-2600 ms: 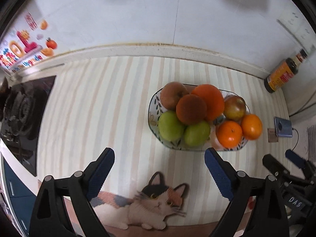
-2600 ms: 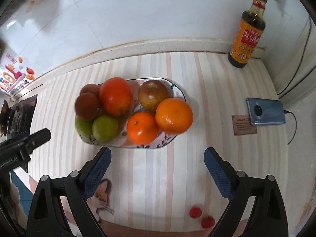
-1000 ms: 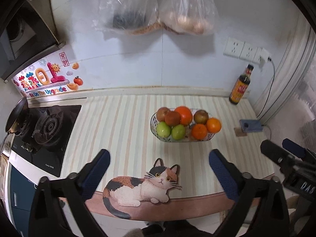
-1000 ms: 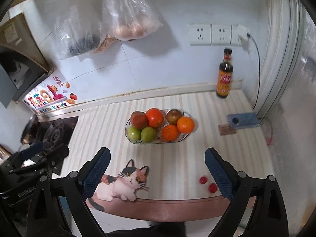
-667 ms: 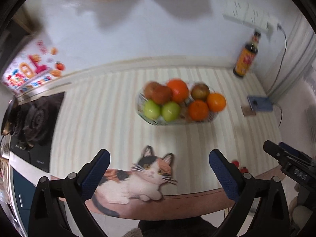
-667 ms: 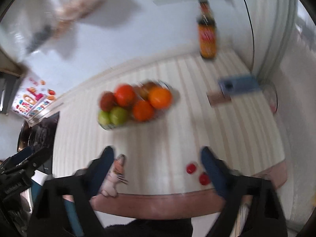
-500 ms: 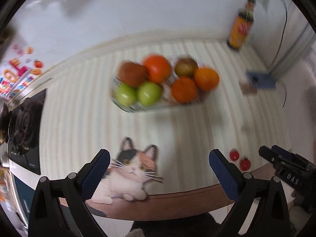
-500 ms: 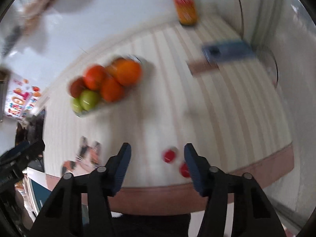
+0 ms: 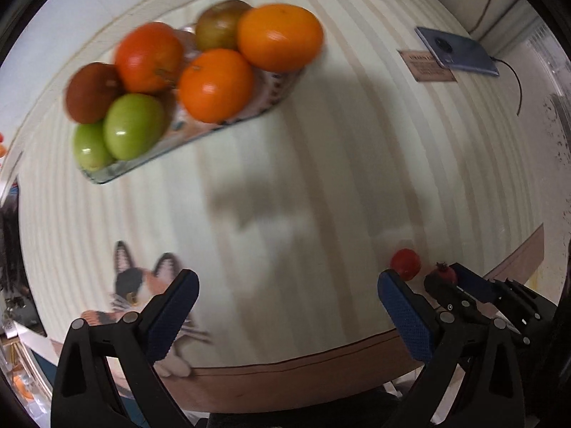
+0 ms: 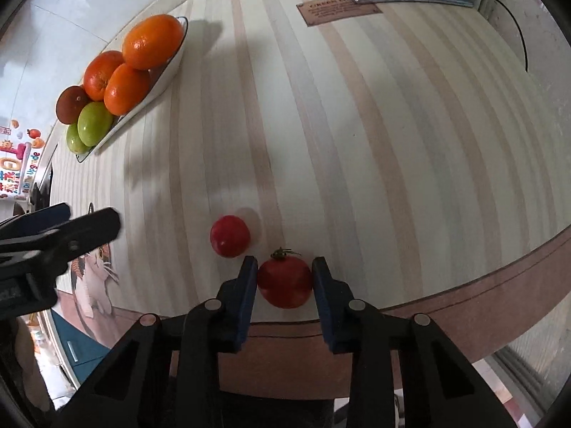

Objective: Organize fruits
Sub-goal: 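Grasp a red tomato with the right gripper while the left gripper grasps the other tomato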

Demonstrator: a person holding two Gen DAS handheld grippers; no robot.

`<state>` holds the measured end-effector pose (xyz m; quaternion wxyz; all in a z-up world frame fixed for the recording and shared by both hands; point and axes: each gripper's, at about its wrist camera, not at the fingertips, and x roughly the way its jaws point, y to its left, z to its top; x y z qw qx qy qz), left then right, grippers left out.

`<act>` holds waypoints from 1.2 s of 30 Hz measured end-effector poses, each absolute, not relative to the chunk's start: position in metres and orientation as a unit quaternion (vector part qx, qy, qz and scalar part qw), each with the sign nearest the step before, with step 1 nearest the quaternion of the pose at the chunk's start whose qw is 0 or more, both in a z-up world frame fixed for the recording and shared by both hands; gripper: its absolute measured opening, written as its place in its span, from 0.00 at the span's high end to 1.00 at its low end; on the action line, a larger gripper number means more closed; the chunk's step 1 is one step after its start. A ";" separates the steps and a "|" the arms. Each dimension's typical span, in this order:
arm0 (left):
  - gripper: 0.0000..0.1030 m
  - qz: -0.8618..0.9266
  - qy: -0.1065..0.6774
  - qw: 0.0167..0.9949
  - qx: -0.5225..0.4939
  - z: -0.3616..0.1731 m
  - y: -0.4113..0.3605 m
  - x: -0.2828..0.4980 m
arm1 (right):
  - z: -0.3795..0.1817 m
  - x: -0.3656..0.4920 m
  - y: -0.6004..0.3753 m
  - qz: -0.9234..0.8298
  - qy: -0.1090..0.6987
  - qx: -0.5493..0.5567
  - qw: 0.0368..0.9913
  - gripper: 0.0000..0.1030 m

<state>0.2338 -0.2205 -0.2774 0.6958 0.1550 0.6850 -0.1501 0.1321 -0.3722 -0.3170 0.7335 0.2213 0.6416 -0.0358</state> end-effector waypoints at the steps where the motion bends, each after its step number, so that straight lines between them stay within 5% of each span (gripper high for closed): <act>1: 0.00 -0.158 0.687 0.691 0.158 -0.280 -0.225 0.233 | -0.316 0.130 -0.376 -0.042 0.639 0.224 0.735 0.67; 6: 0.04 -0.208 0.688 0.681 0.142 -0.286 -0.245 0.223 | -0.306 0.116 -0.402 -0.075 0.621 0.256 0.737 0.67; 10: 0.23 -0.230 0.704 0.661 0.124 -0.294 -0.257 0.215 | -0.301 0.106 -0.421 -0.090 0.616 0.264 0.737 0.67; 15: 0.26 -0.250 0.698 0.653 0.152 -0.298 -0.279 0.202 | -0.302 0.101 -0.430 -0.100 0.612 0.275 0.734 0.67; 23: 0.72 -0.263 0.705 0.635 0.176 -0.313 -0.300 0.195 | -0.303 0.102 -0.429 -0.099 0.612 0.275 0.735 0.67; 36: 0.77 -0.256 0.690 0.668 0.109 -0.286 -0.239 0.228 | -0.282 0.116 -0.418 -0.073 0.595 0.266 0.755 0.67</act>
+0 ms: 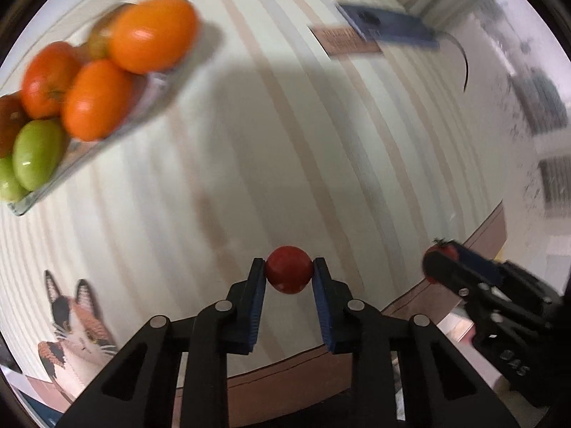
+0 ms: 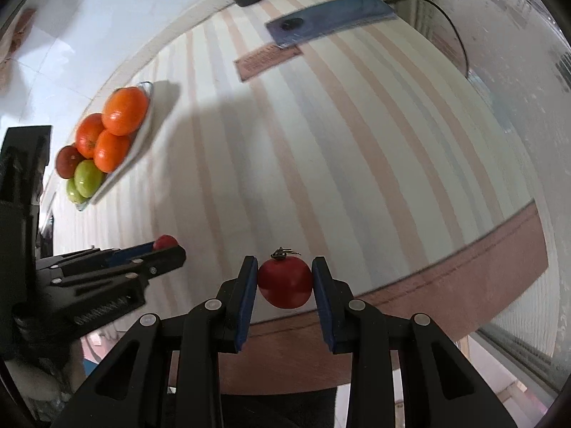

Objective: Organize fruits
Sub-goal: 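Grasp a red tomato with the right gripper while the left gripper grasps the other tomato, then place both tomatoes onto the floral plate and open both grippers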

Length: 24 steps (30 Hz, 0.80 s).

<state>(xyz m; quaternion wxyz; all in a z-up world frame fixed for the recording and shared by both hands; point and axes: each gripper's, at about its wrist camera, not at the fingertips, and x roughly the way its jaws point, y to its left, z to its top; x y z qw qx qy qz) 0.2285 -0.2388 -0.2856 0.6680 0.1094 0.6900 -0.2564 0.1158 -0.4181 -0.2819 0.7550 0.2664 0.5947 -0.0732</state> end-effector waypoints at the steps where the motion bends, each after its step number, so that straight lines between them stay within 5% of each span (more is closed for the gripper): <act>1: 0.77 -0.253 0.686 0.675 0.098 -0.277 -0.229 0.235 | -0.280 0.120 -0.414 -0.067 0.592 0.267 0.758 0.67; 11: 0.77 -0.187 0.658 0.728 0.034 -0.225 -0.139 0.317 | -0.269 0.197 -0.351 0.033 0.535 0.300 0.789 0.67; 24: 0.77 -0.163 0.696 0.699 0.007 -0.254 -0.143 0.376 | -0.288 0.270 -0.309 0.059 0.491 0.324 0.806 0.67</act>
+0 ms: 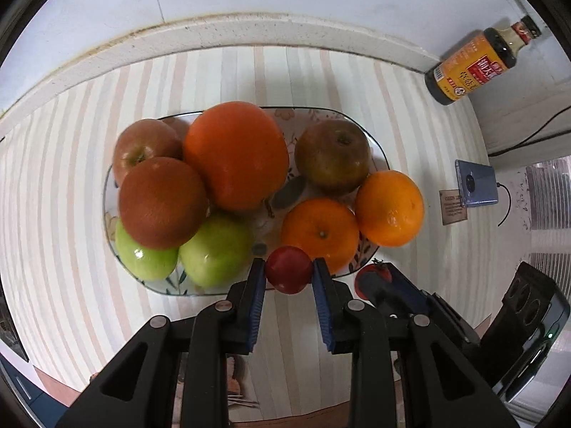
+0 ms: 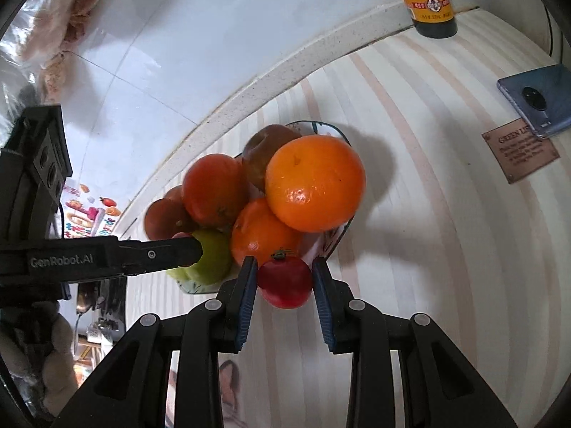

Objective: Organize fruits
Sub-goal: 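Place both tomatoes onto the floral plate and open both grippers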

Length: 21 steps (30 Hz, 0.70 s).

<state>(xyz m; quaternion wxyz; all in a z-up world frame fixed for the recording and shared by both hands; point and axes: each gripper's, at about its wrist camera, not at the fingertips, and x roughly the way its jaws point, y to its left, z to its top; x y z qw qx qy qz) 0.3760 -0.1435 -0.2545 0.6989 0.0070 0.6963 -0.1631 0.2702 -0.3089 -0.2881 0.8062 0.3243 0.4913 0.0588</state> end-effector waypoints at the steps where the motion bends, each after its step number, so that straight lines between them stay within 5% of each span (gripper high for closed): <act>1: 0.77 -0.162 0.698 0.697 0.008 -0.257 -0.146 0.379 | -0.291 0.272 -0.310 0.056 0.490 0.326 0.806 0.67; 16: 0.70 -0.144 0.710 0.689 0.035 -0.271 -0.157 0.394 | -0.301 0.272 -0.308 0.029 0.461 0.326 0.825 0.65; 19: 0.61 -0.141 0.705 0.694 0.039 -0.269 -0.156 0.394 | -0.299 0.274 -0.308 0.031 0.460 0.327 0.825 0.54; 21: 0.50 -0.142 0.701 0.698 0.040 -0.266 -0.156 0.393 | -0.298 0.274 -0.307 0.032 0.460 0.327 0.825 0.36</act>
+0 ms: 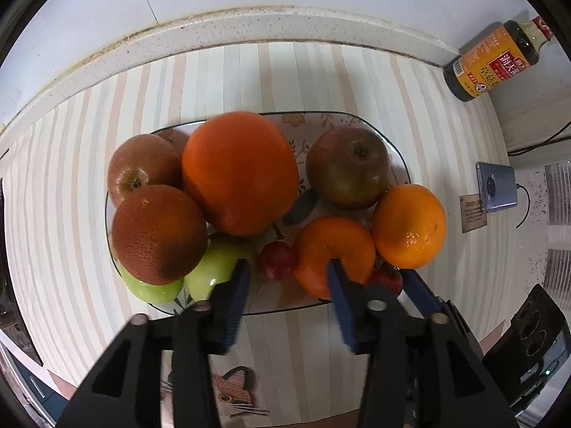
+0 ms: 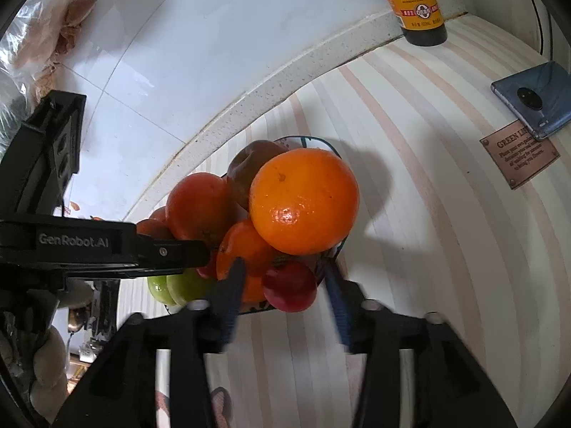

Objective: Organize fruits
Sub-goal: 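Place both tomatoes onto the floral plate and open both grippers, then lift both tools back from the plate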

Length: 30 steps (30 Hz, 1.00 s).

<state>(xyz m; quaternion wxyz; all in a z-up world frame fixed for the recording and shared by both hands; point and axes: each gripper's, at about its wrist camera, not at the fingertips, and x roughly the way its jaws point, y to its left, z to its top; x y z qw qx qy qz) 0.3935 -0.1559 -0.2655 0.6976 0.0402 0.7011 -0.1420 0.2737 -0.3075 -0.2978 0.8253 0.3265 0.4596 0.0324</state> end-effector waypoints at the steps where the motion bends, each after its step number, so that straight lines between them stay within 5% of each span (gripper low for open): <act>1: 0.39 -0.144 0.698 0.701 0.040 -0.263 -0.155 0.393 | -0.297 0.273 -0.308 0.033 0.459 0.327 0.825 0.33; 3: 0.24 -0.143 0.693 0.705 0.041 -0.258 -0.154 0.390 | -0.293 0.270 -0.309 0.031 0.459 0.329 0.825 0.26; 9: 0.09 -0.137 0.661 0.735 0.061 -0.230 -0.144 0.373 | -0.265 0.258 -0.312 -0.013 0.492 0.269 0.828 0.08; 30: 0.02 -0.049 0.543 0.837 0.052 -0.134 -0.069 0.241 | -0.125 0.187 -0.283 -0.034 0.480 0.102 0.871 0.05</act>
